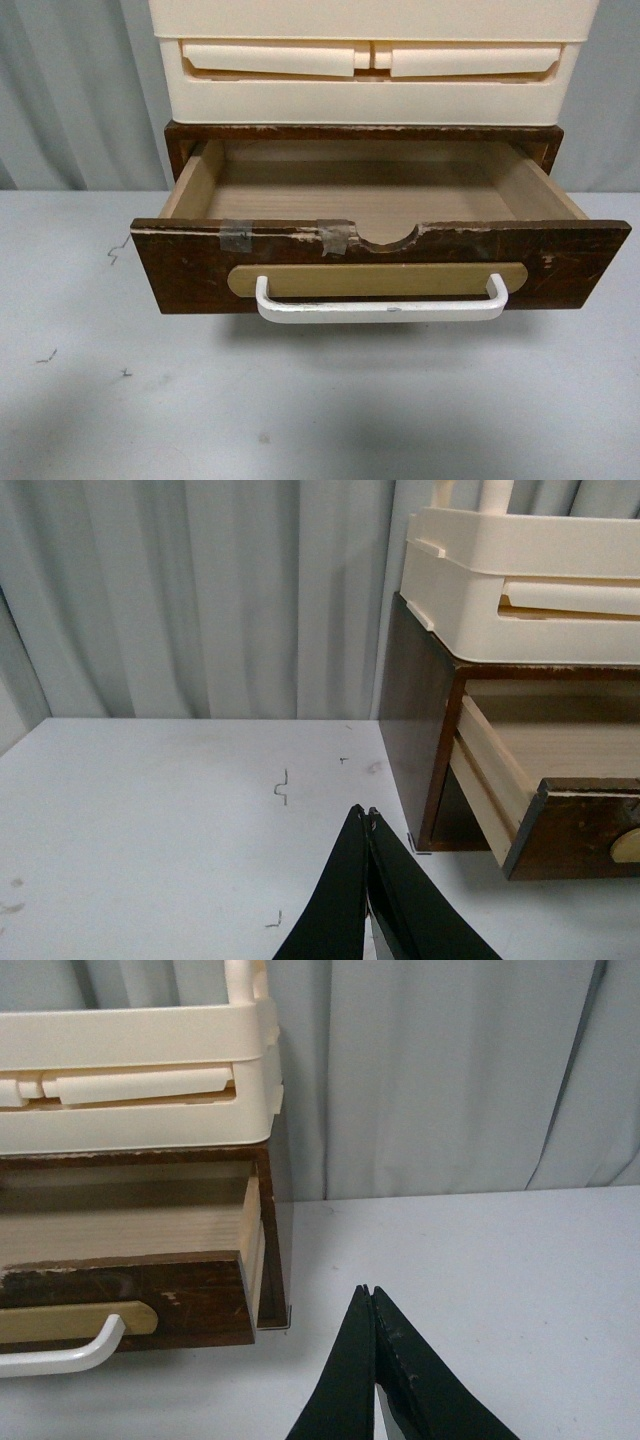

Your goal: Open drawer

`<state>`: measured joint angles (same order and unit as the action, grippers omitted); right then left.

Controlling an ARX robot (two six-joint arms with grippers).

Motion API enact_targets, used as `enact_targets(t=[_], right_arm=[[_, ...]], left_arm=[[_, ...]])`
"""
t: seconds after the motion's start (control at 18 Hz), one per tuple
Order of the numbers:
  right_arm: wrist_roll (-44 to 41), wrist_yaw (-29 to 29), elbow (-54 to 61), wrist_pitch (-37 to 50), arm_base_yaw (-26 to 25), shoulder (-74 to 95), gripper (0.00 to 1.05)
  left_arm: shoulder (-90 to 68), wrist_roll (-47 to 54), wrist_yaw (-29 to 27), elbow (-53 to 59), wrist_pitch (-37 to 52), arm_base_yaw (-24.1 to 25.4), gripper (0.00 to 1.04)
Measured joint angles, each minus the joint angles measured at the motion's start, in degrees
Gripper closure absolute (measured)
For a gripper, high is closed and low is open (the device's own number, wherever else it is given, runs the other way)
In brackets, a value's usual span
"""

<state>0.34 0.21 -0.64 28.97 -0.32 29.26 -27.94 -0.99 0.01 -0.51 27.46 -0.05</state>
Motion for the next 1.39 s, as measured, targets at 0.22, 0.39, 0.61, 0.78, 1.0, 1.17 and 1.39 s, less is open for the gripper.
enact_targets(t=[0.22, 0.39, 0.61, 0.78, 1.0, 1.17, 1.39], right_arm=[[0.0, -0.04, 0.0, -5.35, 0.09, -5.64, 1.03], [0.0, -0.04, 0.0, -8.24, 0.09, -8.61, 1.03], [0.0, -0.04, 0.0, -13.62, 0.09, -14.08, 1.03], [0.0, -0.04, 0.0, -16.87, 0.09, -17.27, 1.03], [0.02, -0.17, -0.02, -29.14, 0.28, -29.05, 1.03], [-0.02, -0.2, -0.02, -29.16, 0.31, -29.05, 1.03], [-0.11, -0.2, -0.02, -29.16, 0.31, -29.05, 0.74]], left_arm=[[5.86, 0.0, -0.04, 0.0, -5.38, 0.0, 1.03], [8.26, 0.0, -0.02, 0.0, -7.89, 0.0, 1.03], [13.49, 0.0, -0.02, 0.0, -13.0, 0.0, 1.03], [16.55, 0.0, -0.02, 0.0, -16.0, 0.0, 1.03], [27.63, 0.0, 0.02, -0.02, -27.96, 0.0, 1.03], [27.63, 0.0, 0.0, -0.02, -27.69, 0.0, 1.03], [27.61, 0.0, 0.0, -0.02, -27.67, 0.0, 0.75]])
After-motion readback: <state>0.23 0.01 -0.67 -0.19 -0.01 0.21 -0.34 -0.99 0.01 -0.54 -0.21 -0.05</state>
